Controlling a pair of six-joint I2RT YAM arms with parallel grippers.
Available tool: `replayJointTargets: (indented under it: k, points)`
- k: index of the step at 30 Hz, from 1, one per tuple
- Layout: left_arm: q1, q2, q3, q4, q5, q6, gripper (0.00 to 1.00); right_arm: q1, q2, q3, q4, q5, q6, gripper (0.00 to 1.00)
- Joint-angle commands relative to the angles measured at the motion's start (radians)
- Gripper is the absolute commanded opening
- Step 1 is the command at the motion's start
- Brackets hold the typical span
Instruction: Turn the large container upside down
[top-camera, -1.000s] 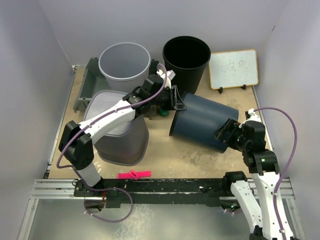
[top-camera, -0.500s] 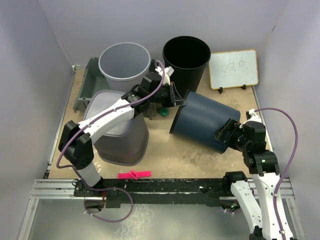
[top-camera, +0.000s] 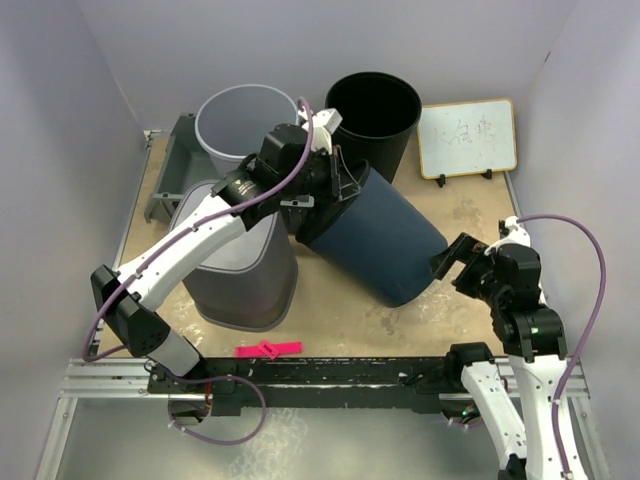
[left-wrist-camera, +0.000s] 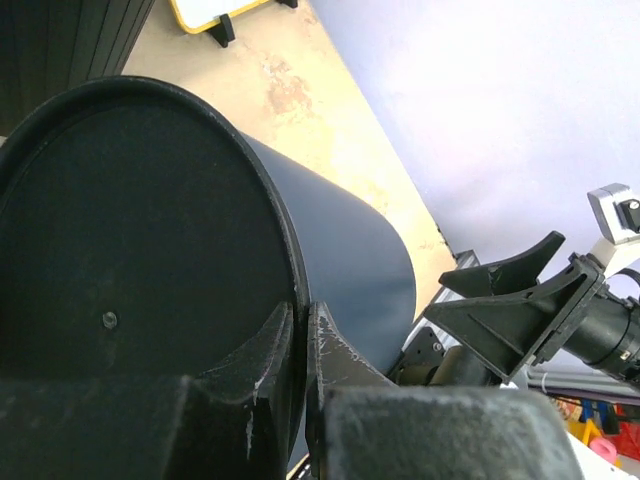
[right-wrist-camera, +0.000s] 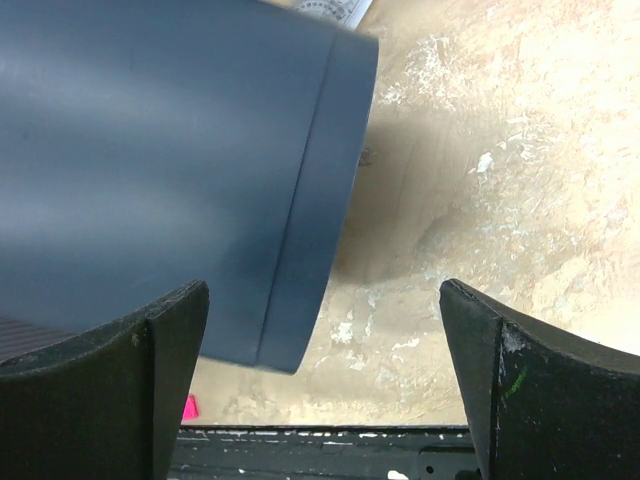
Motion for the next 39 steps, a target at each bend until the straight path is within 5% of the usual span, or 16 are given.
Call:
replayJointTargets:
  k: [1,9,15,22,28,32,39]
  points:
    - [-0.037,-0.060,0.085,0.082,-0.026,0.091,0.00,0.006,-0.005,0.027,-0.008,0.029,0.014,1.00]
    - [-0.299,0.058,0.132,-0.004,-0.100,0.313,0.00,0.006,-0.086,0.130,-0.148,0.414,0.156,1.00]
    - [-0.423,0.152,0.150,0.006,-0.172,0.345,0.00,0.006,-0.185,0.165,-0.151,0.494,0.186,0.99]
    - [-0.439,0.241,0.108,0.142,-0.181,0.294,0.00,0.006,-0.215,0.194,-0.172,0.559,0.200,0.98]
    - [-0.439,0.355,0.224,0.120,-0.162,0.289,0.01,0.006,-0.243,0.193,-0.125,0.547,0.161,0.98]
    - [-0.439,0.361,0.229,0.125,-0.144,0.281,0.20,0.006,-0.234,0.223,-0.122,0.560,0.126,0.98]
    - [-0.439,0.282,0.280,0.081,-0.107,0.265,0.39,0.006,-0.218,0.261,-0.036,0.554,0.021,1.00]
